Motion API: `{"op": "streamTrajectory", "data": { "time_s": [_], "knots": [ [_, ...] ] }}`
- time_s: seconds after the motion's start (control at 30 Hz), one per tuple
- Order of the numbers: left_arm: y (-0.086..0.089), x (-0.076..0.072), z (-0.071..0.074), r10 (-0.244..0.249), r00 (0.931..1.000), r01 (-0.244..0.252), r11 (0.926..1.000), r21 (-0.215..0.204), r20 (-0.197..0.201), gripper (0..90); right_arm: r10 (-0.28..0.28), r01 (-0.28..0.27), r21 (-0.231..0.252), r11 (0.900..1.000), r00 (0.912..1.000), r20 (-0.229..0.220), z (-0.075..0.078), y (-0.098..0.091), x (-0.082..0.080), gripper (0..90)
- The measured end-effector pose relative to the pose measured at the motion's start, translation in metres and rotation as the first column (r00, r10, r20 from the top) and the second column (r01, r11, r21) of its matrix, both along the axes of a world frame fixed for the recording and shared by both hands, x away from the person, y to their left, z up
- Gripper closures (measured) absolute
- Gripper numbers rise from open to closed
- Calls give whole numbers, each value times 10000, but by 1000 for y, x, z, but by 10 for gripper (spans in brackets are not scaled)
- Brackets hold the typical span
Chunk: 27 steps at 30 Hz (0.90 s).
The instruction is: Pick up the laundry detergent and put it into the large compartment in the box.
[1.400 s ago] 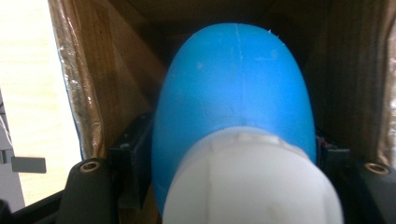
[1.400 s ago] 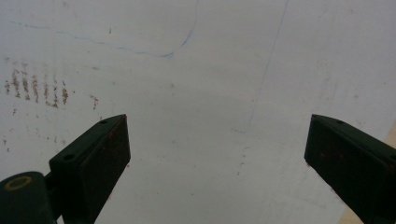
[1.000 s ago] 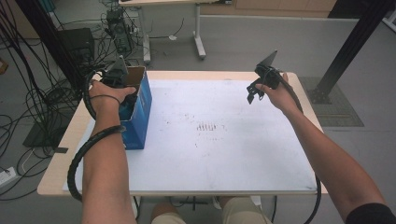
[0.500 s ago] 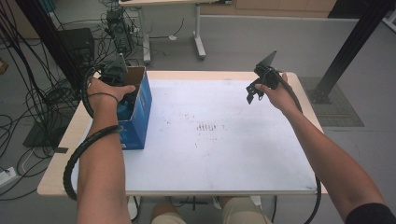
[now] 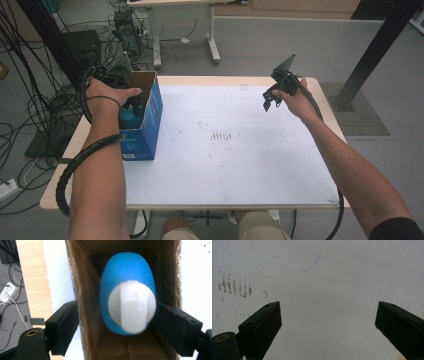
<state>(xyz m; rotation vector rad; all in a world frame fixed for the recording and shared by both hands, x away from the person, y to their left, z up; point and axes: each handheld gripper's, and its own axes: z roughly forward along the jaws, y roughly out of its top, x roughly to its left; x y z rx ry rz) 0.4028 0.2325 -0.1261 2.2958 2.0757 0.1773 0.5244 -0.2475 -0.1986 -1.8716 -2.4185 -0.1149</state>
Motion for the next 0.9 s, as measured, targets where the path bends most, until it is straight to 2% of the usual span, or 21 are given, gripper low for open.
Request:
{"op": "streamTrajectory", "data": {
  "time_s": [0.17,0.37,0.47,0.57,0.7,0.8,0.9],
  "knots": [
    [-6,-2,12,-292,9995,292,9996,-17,110,150,8,-8,2,10000,10000,27,1,0,-1,71],
    [-25,-4,27,-953,9951,946,9952,244,279,97,-51,51,53,10000,10000,74,3,-1,-1,71],
    [-39,-4,34,-1475,9886,1460,9882,453,305,81,-93,93,62,9999,10000,32,4,-2,-1,71],
    [-48,-4,40,-2000,9792,1985,9791,435,341,81,-97,97,72,9999,10000,17,4,-3,0,71],
    [-62,-8,49,-2832,9579,2811,9585,466,464,74,-123,123,95,9999,9999,0,4,-5,1,71],
    [-73,-13,56,-3592,9316,3569,9329,475,552,59,-143,143,88,9999,9999,3,4,-6,1,71],
    [-85,-17,62,-4293,9013,4261,9027,601,583,47,-156,156,98,9998,9999,-15,4,-7,1,71]
  ]
}}
